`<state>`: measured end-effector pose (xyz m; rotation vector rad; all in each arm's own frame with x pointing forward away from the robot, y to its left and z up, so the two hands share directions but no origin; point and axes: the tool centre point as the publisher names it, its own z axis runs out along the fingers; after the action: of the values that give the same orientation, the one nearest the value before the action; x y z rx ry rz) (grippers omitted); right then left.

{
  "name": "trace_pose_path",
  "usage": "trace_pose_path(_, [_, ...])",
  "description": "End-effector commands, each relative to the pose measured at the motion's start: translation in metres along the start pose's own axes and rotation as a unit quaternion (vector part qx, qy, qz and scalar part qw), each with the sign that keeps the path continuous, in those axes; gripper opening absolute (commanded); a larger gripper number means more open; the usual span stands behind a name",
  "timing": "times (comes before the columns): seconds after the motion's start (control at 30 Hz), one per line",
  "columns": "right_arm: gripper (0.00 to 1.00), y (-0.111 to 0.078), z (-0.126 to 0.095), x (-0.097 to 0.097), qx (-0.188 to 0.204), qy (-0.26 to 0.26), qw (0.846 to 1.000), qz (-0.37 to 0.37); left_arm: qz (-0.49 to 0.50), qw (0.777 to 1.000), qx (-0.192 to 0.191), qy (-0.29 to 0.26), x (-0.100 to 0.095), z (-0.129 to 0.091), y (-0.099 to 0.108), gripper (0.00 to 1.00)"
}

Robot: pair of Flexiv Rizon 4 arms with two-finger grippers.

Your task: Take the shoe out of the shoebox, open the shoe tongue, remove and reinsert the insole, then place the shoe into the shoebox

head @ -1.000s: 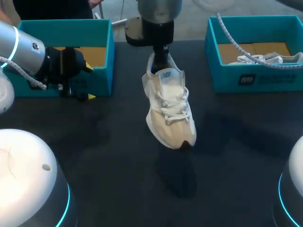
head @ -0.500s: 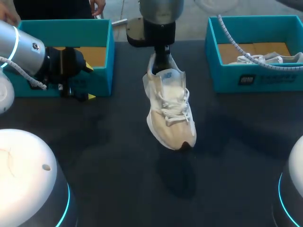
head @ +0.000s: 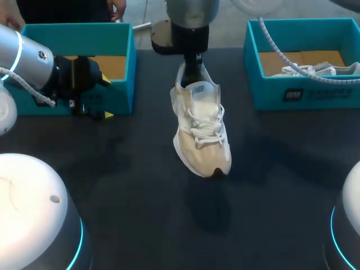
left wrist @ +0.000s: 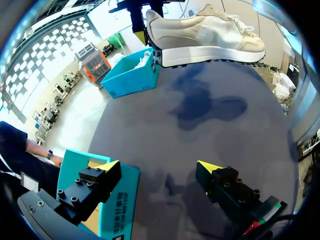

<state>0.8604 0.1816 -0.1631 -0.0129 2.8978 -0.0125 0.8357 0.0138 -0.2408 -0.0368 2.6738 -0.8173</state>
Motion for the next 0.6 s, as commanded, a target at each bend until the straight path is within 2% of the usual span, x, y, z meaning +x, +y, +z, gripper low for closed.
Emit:
trace_pose_path(0.03, [0.0,-0.018,0.003,-0.005,-0.017,-0.006,1.0,-0.006,0.0,1.0,-0.002,0.0,0.0,0.0,0.0,1.0])
trace_pose_path(0.23, [0.0,-0.048,0.005,-0.021,-0.013,-0.007,1.0,-0.024,0.0,1.0,-0.002,0.0,0.0,0.0,0.0,1.0])
trace_pose_path(0.6, [0.0,-0.131,0.006,-0.062,-0.001,0.02,0.999,-0.025,0.0,1.0,-0.002,0.0,0.0,0.0,0.0,1.0])
